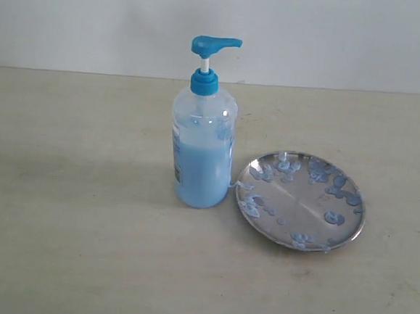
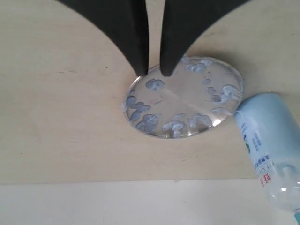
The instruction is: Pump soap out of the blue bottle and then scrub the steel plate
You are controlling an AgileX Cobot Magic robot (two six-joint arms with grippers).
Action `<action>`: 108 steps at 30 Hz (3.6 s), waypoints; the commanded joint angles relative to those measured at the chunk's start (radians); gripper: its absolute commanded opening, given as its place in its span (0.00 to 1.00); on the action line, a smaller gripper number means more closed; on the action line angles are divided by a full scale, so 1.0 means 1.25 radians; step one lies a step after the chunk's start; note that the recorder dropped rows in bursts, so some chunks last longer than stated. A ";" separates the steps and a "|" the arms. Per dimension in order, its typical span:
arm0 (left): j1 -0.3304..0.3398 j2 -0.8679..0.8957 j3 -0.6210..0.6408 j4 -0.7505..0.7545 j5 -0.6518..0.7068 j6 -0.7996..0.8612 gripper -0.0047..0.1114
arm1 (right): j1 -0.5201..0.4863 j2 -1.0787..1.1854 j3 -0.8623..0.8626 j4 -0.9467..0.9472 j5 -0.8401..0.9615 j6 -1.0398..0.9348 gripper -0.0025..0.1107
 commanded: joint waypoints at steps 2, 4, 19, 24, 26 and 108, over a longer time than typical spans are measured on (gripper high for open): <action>-0.004 -0.002 0.003 0.005 -0.001 -0.001 0.08 | -0.063 -0.004 0.003 0.012 -0.021 -0.084 0.02; -0.004 -0.002 0.003 0.005 -0.001 -0.001 0.08 | -0.063 -0.004 0.003 -0.030 -0.023 -0.024 0.02; -0.004 -0.002 0.003 0.023 -0.001 -0.001 0.08 | -0.065 -0.004 0.003 0.013 -0.029 0.003 0.02; -0.004 -0.002 0.003 0.023 -0.001 -0.001 0.08 | -0.065 -0.004 0.003 0.013 -0.029 0.003 0.02; -0.004 -0.002 0.003 0.023 -0.001 -0.001 0.08 | -0.065 -0.004 0.003 0.013 -0.029 0.003 0.02; 0.000 -0.002 0.003 -0.307 0.055 1.206 0.08 | -0.065 -0.004 0.003 0.013 -0.026 0.003 0.02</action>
